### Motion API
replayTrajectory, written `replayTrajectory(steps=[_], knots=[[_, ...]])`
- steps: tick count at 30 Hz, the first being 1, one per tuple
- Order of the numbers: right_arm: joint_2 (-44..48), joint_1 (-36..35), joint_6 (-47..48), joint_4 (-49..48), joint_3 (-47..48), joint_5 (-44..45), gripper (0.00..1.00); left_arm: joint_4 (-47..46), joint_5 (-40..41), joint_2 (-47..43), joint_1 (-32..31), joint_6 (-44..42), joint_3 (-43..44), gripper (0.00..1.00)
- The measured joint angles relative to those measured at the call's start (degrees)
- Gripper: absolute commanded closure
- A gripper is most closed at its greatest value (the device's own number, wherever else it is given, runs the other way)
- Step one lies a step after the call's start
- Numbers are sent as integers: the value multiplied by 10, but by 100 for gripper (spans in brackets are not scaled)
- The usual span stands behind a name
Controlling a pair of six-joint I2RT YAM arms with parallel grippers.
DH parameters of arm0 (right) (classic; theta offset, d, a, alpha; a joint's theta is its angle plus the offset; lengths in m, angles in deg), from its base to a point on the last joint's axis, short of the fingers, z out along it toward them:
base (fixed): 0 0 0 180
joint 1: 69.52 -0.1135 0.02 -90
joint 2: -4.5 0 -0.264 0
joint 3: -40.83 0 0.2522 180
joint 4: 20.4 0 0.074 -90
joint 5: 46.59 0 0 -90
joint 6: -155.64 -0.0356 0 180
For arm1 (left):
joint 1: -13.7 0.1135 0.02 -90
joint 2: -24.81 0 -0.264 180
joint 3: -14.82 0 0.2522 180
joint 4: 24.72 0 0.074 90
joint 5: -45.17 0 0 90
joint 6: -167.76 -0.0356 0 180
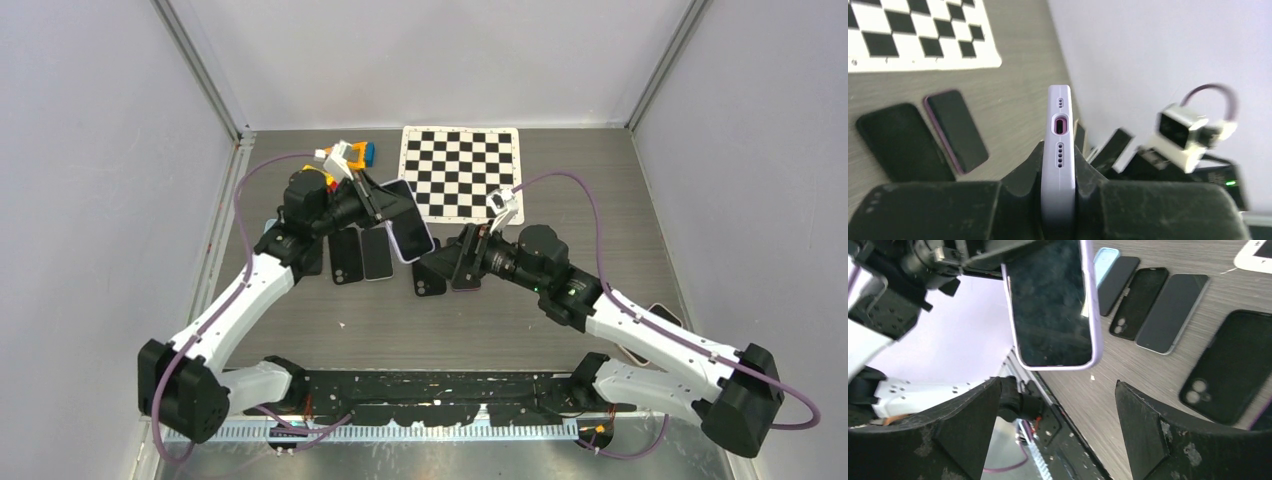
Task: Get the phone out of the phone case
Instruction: Remove the phone case from the phone.
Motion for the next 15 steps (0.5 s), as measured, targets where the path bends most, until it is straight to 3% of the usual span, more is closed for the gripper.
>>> replayTrajectory(steps=[9,15], knots=[[-105,0,-117,-186,-8,-42,31,-121,98,-71,4,159,-54,100],[-119,0,-156,-296,-8,-44,21,-126,137,-89,5,239,-88,100]])
